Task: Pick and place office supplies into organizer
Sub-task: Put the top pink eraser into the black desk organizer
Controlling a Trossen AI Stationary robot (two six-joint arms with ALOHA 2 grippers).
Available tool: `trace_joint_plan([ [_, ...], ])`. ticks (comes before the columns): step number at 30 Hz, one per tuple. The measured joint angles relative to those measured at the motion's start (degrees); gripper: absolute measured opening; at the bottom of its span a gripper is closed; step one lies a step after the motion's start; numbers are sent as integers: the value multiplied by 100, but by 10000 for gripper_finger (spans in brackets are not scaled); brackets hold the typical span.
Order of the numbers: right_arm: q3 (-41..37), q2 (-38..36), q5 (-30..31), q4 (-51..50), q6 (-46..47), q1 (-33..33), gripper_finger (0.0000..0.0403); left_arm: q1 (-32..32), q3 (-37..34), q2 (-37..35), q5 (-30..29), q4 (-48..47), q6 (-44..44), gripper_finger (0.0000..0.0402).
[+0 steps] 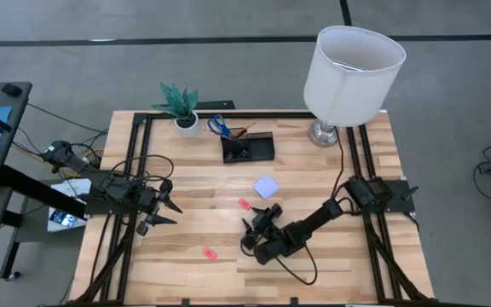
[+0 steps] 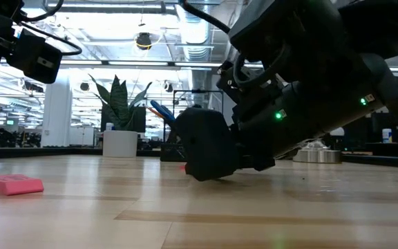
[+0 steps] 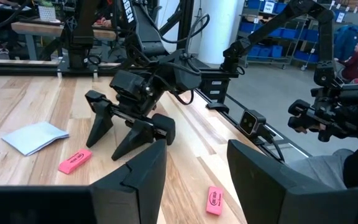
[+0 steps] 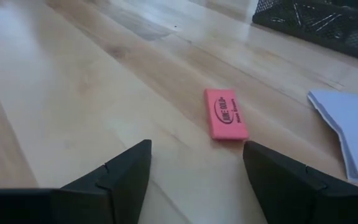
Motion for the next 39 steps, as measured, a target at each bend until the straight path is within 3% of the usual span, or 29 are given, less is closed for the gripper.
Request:
trace_joint_plan([
  [35, 0, -28, -171, -145, -69, -324, 250, 0, 0, 0, 0, 2, -2, 163],
  [39, -3, -26, -226, 28, -412, -387, 250, -1, -2, 0, 0, 2, -2, 163],
])
